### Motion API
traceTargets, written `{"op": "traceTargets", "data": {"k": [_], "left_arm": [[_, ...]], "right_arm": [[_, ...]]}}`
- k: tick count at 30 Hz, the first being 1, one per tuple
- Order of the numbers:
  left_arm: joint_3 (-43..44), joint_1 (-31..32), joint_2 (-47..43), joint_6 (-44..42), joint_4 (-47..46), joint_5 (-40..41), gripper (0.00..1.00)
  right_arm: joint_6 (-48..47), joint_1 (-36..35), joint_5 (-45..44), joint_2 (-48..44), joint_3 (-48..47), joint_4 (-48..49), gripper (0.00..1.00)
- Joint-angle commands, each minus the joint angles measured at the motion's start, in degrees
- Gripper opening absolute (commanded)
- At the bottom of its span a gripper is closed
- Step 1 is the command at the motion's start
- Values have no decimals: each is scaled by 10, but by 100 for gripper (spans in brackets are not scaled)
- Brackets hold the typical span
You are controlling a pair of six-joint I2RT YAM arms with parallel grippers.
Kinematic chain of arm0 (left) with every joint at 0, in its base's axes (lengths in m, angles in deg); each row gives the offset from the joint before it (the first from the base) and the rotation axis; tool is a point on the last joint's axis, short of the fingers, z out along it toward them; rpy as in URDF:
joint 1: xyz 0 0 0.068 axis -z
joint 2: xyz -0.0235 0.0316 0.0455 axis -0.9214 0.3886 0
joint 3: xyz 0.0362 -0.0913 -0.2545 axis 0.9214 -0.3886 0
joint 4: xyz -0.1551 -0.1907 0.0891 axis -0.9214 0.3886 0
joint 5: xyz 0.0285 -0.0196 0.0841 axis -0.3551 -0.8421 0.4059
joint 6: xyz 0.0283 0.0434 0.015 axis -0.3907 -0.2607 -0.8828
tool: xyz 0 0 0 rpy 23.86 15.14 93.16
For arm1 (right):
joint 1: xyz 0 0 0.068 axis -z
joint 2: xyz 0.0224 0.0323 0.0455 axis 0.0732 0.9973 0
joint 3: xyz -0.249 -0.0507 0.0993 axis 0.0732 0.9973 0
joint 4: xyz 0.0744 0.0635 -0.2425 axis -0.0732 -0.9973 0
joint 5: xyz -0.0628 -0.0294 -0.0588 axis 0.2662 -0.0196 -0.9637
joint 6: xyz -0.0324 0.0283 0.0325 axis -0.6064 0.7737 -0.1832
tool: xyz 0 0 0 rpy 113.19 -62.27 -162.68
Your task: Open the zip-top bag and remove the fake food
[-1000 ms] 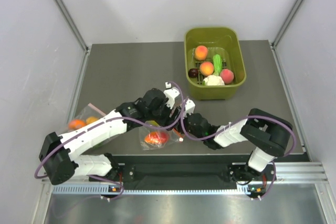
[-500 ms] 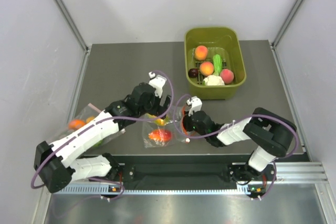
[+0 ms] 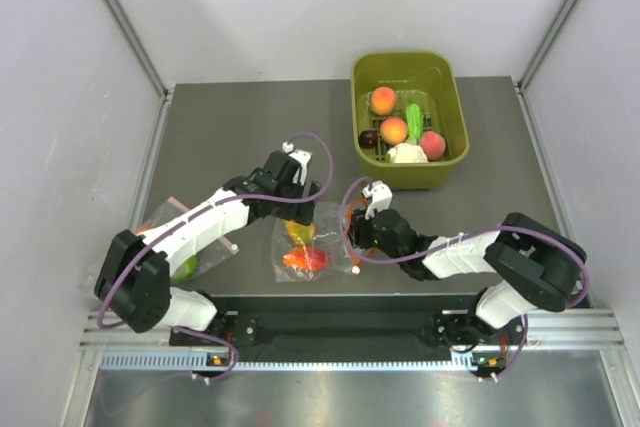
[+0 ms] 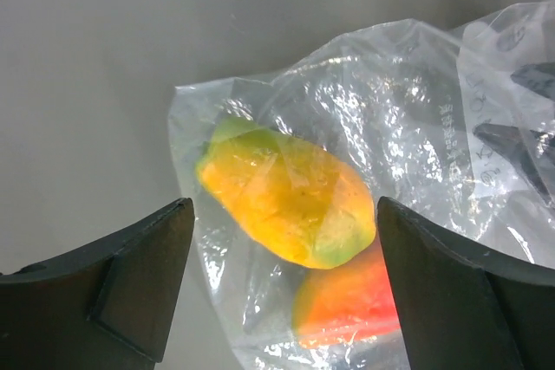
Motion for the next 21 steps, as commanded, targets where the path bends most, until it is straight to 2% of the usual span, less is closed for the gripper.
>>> {"op": "traceTargets", "data": {"k": [1,2,4,6,7,10,14,17,21], "left_arm": [[-4,-17,18,15,8,-67,87],[-6,-18,31,16,11,-71,83],[-8,-18,42,17,14,-83,68],[-9,-18,57,18,16,-91,60],[-9,-18,61,18,16,-96,51],[-9,-18,75,18,19,-110,39],[0,-18,94,15,25,-131,10],[5,-18,97,14,26,-141,1],[7,-18,77,13,12,-164,0]], "right_arm": [[-13,6,7,-15,-1,14,44],[-14,7,8,-16,-1,16,44],[-17,7,15,-16,0,20,45],[-16,7,27,-18,3,27,45],[-16,7,30,-19,4,29,45],[-19,5,62,-28,6,38,45],[-24,1,110,-50,15,65,46],[-21,-2,137,-57,16,74,46],[-8,-4,146,-48,21,87,46]]}}
